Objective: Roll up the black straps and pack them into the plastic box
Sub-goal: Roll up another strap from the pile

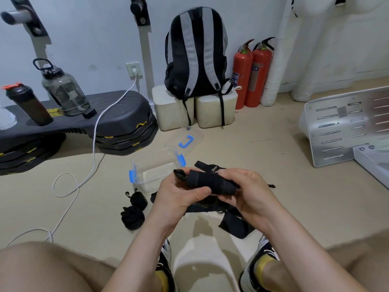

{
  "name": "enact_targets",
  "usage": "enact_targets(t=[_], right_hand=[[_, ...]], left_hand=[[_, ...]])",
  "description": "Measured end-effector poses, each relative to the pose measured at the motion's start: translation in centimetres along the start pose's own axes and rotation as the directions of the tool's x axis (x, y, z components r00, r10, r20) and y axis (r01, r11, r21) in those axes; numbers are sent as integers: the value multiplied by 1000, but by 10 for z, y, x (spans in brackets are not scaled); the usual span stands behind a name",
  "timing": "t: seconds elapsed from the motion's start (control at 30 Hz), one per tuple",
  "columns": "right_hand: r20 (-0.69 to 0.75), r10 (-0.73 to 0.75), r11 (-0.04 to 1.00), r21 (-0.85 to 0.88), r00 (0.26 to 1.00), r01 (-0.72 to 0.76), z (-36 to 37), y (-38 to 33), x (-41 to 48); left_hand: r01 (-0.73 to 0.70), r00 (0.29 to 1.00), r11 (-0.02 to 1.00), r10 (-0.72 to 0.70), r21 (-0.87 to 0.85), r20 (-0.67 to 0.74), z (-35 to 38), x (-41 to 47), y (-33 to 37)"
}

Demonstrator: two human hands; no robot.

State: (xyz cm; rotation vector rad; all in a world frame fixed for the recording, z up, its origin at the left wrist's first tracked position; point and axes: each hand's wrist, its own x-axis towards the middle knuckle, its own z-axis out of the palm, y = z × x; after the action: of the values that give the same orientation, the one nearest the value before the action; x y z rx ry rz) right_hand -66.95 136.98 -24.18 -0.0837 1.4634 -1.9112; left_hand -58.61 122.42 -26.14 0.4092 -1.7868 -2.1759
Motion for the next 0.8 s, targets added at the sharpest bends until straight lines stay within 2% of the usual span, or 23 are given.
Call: enact_targets(t=[0.13, 0.27, 0.57, 0.7, 0.8], right_hand=[[24, 54, 991, 121, 998, -57, 0, 2, -1], [46, 47, 991, 120, 998, -52, 2, 3, -2], [95, -171, 967, -175, 981, 185, 14, 17, -11], [41, -289, 911, -294, 957, 288, 16, 22, -12], [27, -333, 860, -402, 943, 315, 13, 23, -10]], left_hand=[[-44, 999, 997, 46, 57, -24, 8, -3, 1], [-45, 997, 998, 48, 54, -57, 11, -5, -4], [7, 965, 999, -20, -50, -262, 22, -5, -13], [82, 965, 992, -102, -92, -242, 28, -8, -13], [172, 975, 985, -172, -9, -139, 28, -9, -11]])
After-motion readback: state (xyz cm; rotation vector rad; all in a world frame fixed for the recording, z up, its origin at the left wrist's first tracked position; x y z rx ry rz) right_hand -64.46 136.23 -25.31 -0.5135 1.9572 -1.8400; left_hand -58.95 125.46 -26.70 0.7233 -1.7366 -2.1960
